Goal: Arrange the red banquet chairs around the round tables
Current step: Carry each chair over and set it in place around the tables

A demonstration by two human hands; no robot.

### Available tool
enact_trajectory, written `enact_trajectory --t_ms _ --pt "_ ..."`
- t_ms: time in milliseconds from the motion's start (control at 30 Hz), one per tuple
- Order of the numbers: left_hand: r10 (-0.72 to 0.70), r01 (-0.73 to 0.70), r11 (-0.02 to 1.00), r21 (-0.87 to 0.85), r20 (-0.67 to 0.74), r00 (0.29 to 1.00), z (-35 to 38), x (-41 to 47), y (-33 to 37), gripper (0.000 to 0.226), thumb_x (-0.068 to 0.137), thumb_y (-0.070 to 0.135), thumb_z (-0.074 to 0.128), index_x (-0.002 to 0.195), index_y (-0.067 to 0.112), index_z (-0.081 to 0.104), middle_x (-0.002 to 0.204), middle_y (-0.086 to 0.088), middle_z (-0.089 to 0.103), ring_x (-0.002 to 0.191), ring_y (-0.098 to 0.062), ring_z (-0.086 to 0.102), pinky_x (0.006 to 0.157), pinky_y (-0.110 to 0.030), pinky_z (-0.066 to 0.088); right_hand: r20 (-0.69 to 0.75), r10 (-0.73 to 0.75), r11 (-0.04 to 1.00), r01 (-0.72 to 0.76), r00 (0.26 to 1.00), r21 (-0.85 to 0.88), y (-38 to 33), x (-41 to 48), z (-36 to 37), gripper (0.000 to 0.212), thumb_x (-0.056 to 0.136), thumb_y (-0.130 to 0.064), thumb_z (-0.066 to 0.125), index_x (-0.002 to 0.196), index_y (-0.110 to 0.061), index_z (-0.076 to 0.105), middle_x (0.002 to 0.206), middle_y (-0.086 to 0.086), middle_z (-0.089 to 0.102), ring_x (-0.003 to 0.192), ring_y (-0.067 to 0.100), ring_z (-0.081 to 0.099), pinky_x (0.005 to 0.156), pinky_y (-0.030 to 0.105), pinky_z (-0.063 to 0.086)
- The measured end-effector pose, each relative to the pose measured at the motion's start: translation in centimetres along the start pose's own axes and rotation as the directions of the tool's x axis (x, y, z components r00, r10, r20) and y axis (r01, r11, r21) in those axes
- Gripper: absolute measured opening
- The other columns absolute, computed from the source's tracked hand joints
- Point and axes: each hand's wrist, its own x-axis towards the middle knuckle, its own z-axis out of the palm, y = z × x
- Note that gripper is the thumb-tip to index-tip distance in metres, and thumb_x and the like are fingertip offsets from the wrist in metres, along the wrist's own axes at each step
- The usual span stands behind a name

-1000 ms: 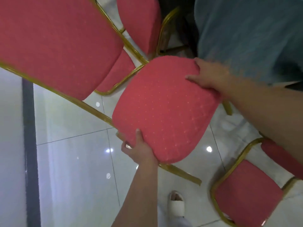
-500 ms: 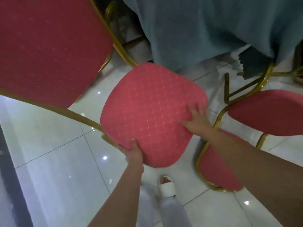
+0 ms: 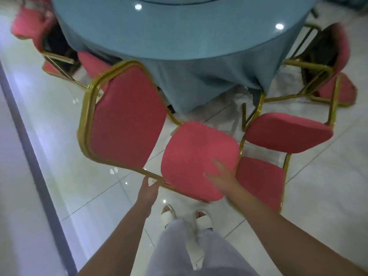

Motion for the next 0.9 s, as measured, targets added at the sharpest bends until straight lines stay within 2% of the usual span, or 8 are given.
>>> enact_trajectory --t_ms 167,267,400,500,633,733,800,900 --pt "0.013 -0.014 0.999 -0.052 -0.006 1.0 0.3 -4.2 -0.2 0.06 0.09 0.04 0.064 0.144 0.029 0.04 0.144 -0.01 0.044 0.126 -0.031 0.047 0.106 -0.048 0.042 -0.08 0.026 0.993 -0.017 0.996 0.113 -0.7 -4.5 -1.4 0.06 0.09 -0.027 0.07 0.145 -0.024 0.045 0.146 0.003 0.046 0.128 0.022 0.05 0.102 0.036 0.046" --pt "0.005 0.0 0.997 -0.08 0.057 0.998 1.0 -5.6 -0.7 0.054 0.091 0.038 0.065 0.14 0.028 0.045 0.133 -0.007 0.051 0.111 -0.027 0.051 0.094 -0.039 0.046 -0.095 0.073 0.982 -0.055 0.993 0.181 -0.3 -6.5 -1.6 0.055 0.09 -0.021 0.069 0.141 -0.018 0.049 0.143 0.007 0.05 0.126 0.025 0.052 0.104 0.042 0.046" --pt "0.016 -0.022 0.999 0.032 0.187 0.982 1.2 -6.3 0.2 0.038 0.09 0.035 0.063 0.125 0.026 0.051 0.111 -0.003 0.059 0.098 -0.024 0.056 0.083 -0.037 0.049 -0.191 0.1 0.974 -0.057 0.977 0.218 -0.6 -8.7 -2.6 0.053 0.09 -0.023 0.068 0.14 -0.015 0.051 0.135 0.004 0.056 0.114 0.019 0.058 0.09 0.029 0.048" --pt "0.085 -0.109 0.991 0.081 0.25 0.965 1.1 -5.7 2.4 0.031 0.09 0.026 0.059 0.121 0.024 0.058 0.111 -0.004 0.064 0.1 -0.024 0.06 0.089 -0.042 0.053 -0.277 0.096 0.955 -0.01 0.956 0.295 -1.3 -10.6 -3.6 0.045 0.09 -0.017 0.065 0.134 -0.017 0.056 0.128 0.001 0.062 0.108 0.017 0.064 0.087 0.03 0.053" --pt "0.144 -0.179 0.981 0.08 0.323 0.935 2.7 -4.9 3.9 0.03 0.094 0.026 0.06 0.123 0.025 0.058 0.119 -0.002 0.06 0.111 -0.027 0.058 0.097 -0.052 0.049 -0.425 0.132 0.914 0.057 0.896 0.403 -0.4 -15.3 -3.9 0.022 0.089 -0.019 0.07 0.101 -0.036 0.061 0.096 -0.027 0.064 0.085 -0.016 0.062 0.066 0.003 0.045" --pt "0.111 -0.158 0.984 0.084 0.407 0.906 5.8 -5.5 2.8 0.026 0.095 0.023 0.06 0.122 0.021 0.059 0.118 -0.007 0.062 0.101 -0.026 0.06 0.087 -0.041 0.054 -0.509 0.267 0.903 -0.028 0.818 0.429 2.5 -19.7 -3.6 0.035 0.09 -0.026 0.069 0.123 -0.028 0.059 0.119 -0.013 0.055 0.109 0.006 0.057 0.088 0.022 0.049" --pt "0.076 -0.137 0.986 0.099 0.464 0.883 7.9 -6.8 1.5 0.02 0.097 0.018 0.057 0.118 0.019 0.057 0.103 -0.007 0.064 0.077 -0.019 0.062 0.061 -0.03 0.055 -0.54 0.366 0.868 -0.069 0.758 0.492 4.6 -22.5 -3.5 0.042 0.091 -0.024 0.068 0.131 -0.022 0.056 0.125 -0.004 0.054 0.103 0.011 0.06 0.075 0.018 0.048" --pt "0.022 -0.158 0.967 0.198 0.559 0.829 10.8 -9.0 -0.5 0.023 0.097 0.016 0.056 0.119 0.017 0.055 0.091 -0.007 0.058 0.067 -0.021 0.055 0.065 -0.032 0.05 -0.577 0.443 0.84 -0.094 0.686 0.534 7.2 -26.1 -3.7 0.04 0.091 -0.024 0.067 0.13 -0.021 0.056 0.123 0.0 0.054 0.093 0.01 0.057 0.078 0.022 0.043"
